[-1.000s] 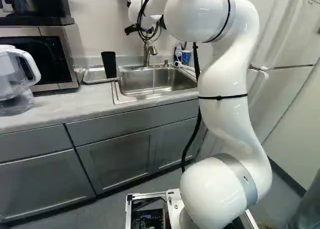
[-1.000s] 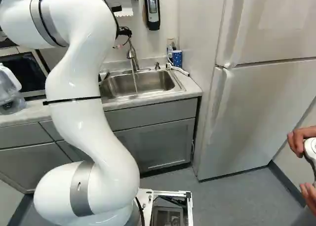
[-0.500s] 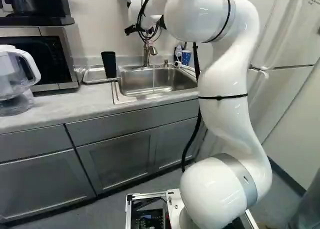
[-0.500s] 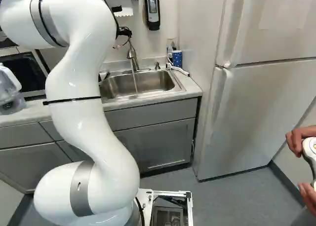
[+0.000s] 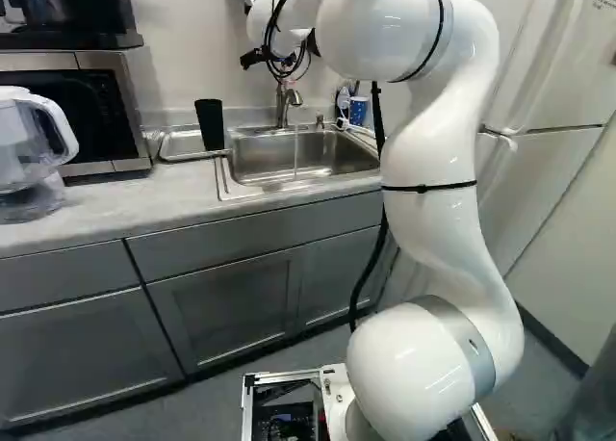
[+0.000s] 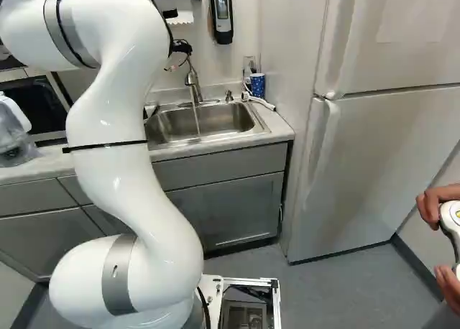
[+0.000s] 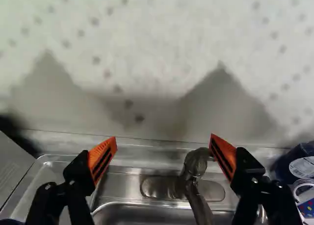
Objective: Rinse the cup and place it in the tray
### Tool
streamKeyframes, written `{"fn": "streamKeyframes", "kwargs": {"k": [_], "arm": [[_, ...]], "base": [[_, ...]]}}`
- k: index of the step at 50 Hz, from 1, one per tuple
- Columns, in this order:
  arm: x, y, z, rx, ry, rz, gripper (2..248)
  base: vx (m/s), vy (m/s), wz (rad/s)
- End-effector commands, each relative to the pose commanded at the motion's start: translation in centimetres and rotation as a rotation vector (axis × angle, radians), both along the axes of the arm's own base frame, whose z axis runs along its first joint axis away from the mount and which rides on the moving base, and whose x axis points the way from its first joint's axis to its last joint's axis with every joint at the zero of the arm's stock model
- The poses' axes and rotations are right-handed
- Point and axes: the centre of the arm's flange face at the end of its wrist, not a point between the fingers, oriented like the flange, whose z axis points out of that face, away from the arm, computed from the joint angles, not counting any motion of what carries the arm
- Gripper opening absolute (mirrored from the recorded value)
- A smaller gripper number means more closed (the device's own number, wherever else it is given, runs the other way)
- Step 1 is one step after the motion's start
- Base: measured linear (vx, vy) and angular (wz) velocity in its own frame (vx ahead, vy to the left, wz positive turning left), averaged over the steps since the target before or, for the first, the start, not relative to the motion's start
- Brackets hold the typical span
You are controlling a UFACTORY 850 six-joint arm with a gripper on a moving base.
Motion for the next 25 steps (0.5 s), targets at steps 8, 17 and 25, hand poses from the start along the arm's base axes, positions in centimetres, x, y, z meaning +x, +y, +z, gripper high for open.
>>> {"fn": "streamKeyframes", "kwargs": {"k": [8, 17, 25], "arm": [[-0.2, 0.0, -0.1, -0.004, 0.016, 0.001, 247], [-0.8, 0.0, -0.2, -0.01, 0.038, 0.003, 247], [-1.6, 0.1, -0.2, -0.016, 0.06, 0.008, 247]], "base": [[0.0, 0.0, 0.0], [0.0, 0.0, 0.0], [0.0, 0.0, 0.0]]}}
